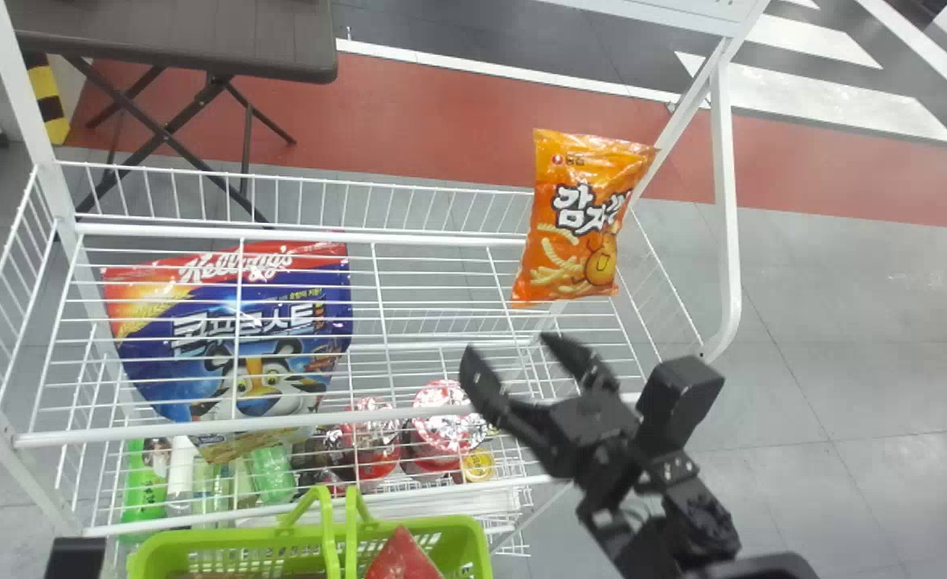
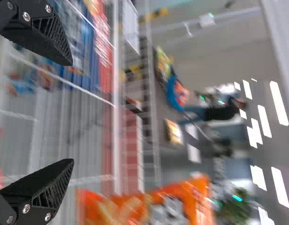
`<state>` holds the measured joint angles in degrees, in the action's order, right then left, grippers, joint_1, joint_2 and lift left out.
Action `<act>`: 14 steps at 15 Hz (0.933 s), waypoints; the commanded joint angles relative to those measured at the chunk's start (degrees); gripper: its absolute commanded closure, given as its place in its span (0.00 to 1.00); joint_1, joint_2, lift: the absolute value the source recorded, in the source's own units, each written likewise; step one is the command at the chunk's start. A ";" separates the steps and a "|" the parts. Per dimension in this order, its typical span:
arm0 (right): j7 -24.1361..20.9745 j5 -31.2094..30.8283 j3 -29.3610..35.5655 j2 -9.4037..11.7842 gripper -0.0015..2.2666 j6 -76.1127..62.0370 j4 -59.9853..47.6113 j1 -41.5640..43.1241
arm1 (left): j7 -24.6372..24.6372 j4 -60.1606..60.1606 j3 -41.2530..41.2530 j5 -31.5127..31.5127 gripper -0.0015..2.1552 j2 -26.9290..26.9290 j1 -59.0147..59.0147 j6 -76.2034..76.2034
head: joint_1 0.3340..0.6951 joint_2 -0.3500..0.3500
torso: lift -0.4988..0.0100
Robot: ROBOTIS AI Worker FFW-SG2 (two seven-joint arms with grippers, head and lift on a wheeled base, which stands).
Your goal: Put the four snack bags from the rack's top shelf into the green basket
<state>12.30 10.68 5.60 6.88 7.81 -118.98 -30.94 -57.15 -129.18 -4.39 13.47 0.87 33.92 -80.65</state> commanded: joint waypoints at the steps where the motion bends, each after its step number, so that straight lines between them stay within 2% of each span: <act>1: -1.84 -2.60 0.20 -0.29 0.02 -3.63 9.21 9.76 | 0.20 -0.02 -0.62 -0.38 1.00 0.27 -0.26 0.01 | 1.00 0.00 | 0.98; 5: -6.06 -4.62 3.02 -0.38 0.03 -10.14 24.94 22.76 | 0.02 0.33 0.17 -0.38 1.00 0.44 -0.52 -0.17 | 1.00 0.00 | 0.98; 9: -6.06 -7.34 5.12 -0.03 0.03 -9.96 34.26 30.85 | 0.20 1.47 0.61 -0.29 1.00 0.36 -1.67 -0.17 | 1.00 0.00 | 0.98; 11: -5.53 -8.75 5.12 0.15 0.03 -4.34 36.28 33.22 | 0.29 1.91 0.52 -0.29 1.00 0.27 -2.19 -0.17 | 1.00 0.00 | 0.98; 12: -4.56 -8.84 5.21 0.33 0.13 -3.46 37.86 34.01 | 0.37 1.91 0.43 -0.29 1.00 0.36 -2.19 -0.17 | 1.00 0.00 | 0.98; 13: -3.42 -8.93 5.39 0.59 0.37 -3.46 38.48 34.19 | 0.37 1.91 0.52 -0.29 1.00 0.36 -2.28 -0.17 | 1.00 0.00 | 0.98; 14: -2.10 -8.57 6.35 0.50 0.84 -3.11 38.12 33.57 | 0.46 1.91 0.61 -0.29 1.00 0.36 -2.28 -0.52 | 1.00 0.00 | 0.98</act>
<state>9.58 1.94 11.13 7.35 4.18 -81.11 2.89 -56.74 -127.28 -3.89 13.18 1.21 31.68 -80.91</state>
